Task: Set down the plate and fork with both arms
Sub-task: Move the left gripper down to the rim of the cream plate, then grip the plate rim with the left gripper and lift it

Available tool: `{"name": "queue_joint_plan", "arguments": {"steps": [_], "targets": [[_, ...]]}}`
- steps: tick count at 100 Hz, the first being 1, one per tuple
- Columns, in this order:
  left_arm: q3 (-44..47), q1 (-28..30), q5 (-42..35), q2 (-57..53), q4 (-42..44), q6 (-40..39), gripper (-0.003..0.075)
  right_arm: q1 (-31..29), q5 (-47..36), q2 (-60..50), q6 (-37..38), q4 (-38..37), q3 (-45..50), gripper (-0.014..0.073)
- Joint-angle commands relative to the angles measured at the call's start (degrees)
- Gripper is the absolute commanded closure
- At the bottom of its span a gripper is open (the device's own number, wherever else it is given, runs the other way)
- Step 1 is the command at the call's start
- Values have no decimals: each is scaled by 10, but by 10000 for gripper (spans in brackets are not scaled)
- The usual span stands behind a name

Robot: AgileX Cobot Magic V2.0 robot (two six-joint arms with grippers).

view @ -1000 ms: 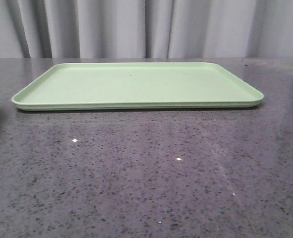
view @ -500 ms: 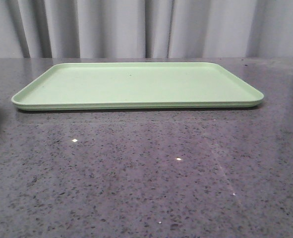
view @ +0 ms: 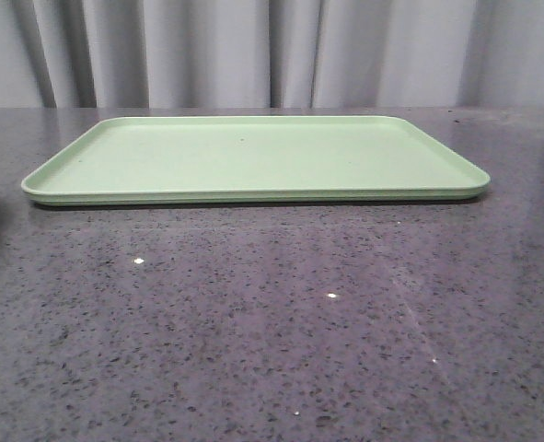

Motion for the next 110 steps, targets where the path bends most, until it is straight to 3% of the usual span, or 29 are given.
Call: {"name": "queue_joint_plan", "arguments": {"steps": [1,25,32,51,63,110], "targets": [[-17,1,-5,-9,0,-7,281,3,-45,7,0,-5,-20,148],[-17,1,1,-9,6,-7,283,3,-45,7,0,-5,-20,148],[-17,1,2,-9,6,-7,320,3,-45,7,0,-5,-20,148],[-17,1,8,-9,6,-7,601,3,-45,7,0,-5,-20,148],[-17,1,9,-9,6,-7,739,3,-45,7,0,-5,-20,148],[-17,1,26,-10,14,-7,741,3,-45,7,0,-5,-20,148]]}}
